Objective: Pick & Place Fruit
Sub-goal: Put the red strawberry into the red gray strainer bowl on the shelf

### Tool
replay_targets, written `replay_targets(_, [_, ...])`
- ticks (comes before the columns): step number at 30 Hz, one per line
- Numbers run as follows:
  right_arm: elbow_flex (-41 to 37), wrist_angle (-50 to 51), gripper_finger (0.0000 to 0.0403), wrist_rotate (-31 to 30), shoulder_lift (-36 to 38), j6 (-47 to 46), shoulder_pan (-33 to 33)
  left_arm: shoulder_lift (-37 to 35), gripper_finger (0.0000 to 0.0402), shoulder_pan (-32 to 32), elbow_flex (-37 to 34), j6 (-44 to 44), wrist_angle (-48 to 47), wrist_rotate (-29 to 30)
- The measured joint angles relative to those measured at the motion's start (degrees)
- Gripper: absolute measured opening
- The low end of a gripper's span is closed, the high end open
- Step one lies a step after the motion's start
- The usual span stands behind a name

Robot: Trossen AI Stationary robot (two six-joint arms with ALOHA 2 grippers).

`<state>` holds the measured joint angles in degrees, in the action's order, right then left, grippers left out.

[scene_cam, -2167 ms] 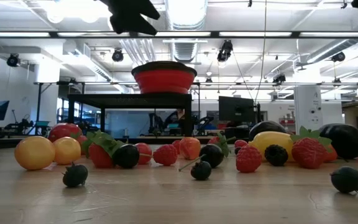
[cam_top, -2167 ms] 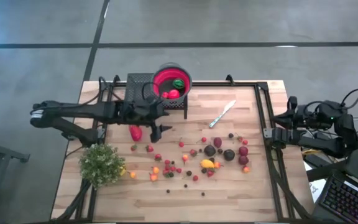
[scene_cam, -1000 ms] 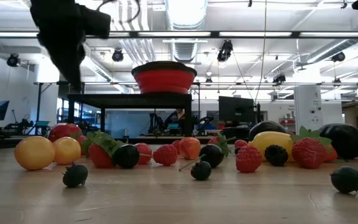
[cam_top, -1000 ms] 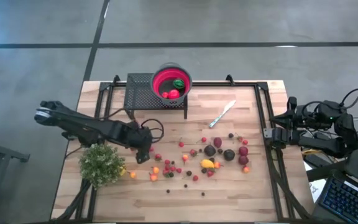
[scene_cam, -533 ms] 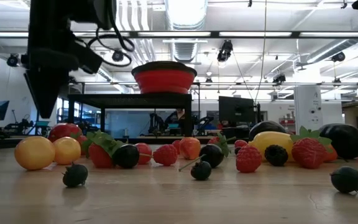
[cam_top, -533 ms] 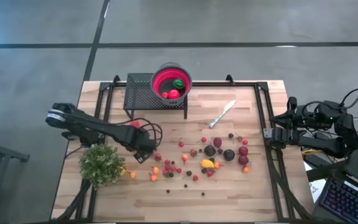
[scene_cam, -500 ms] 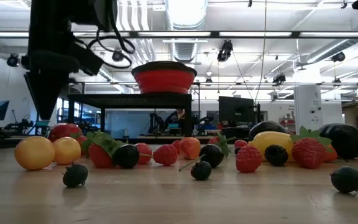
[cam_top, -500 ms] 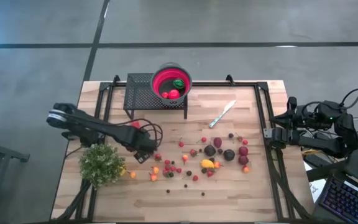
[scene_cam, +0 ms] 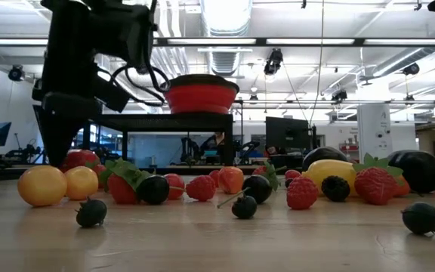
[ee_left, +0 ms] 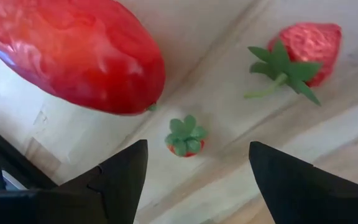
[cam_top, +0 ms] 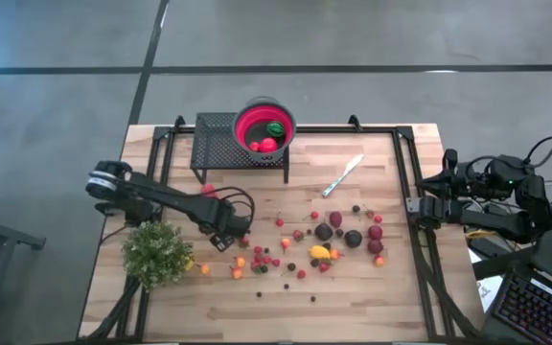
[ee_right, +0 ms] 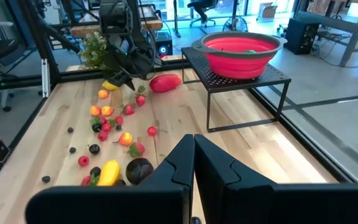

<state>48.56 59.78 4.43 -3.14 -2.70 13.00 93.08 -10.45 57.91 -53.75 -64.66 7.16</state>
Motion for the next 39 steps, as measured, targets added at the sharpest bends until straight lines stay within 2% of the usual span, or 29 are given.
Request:
replay_targets(17, [0.00, 0.00, 0.0008, 0.00, 0.00, 0.11, 0.00, 1.09, 0.0168, 1.37, -0.07, 0.97, 0.62, 0.22])
replay_targets(30, [0.00, 0.01, 0.0008, 0.01, 0.00, -0.57, 0.00, 1.09, 0.0063, 1.37, -0.07, 0.38, 0.59, -0.73])
replay_targets(35, [-0.01, 0.01, 0.0008, 0.01, 0.00, -0.10, 0.00, 0.91, 0.0013, 1.37, -0.09, 1.46, 0.59, -2.56])
replay_targets(39, [0.00, 0.00, 0.0008, 0.00, 0.00, -0.04, 0.00, 0.04, 0.0011, 1.39, 0.27, 3.23, 0.25, -6.13])
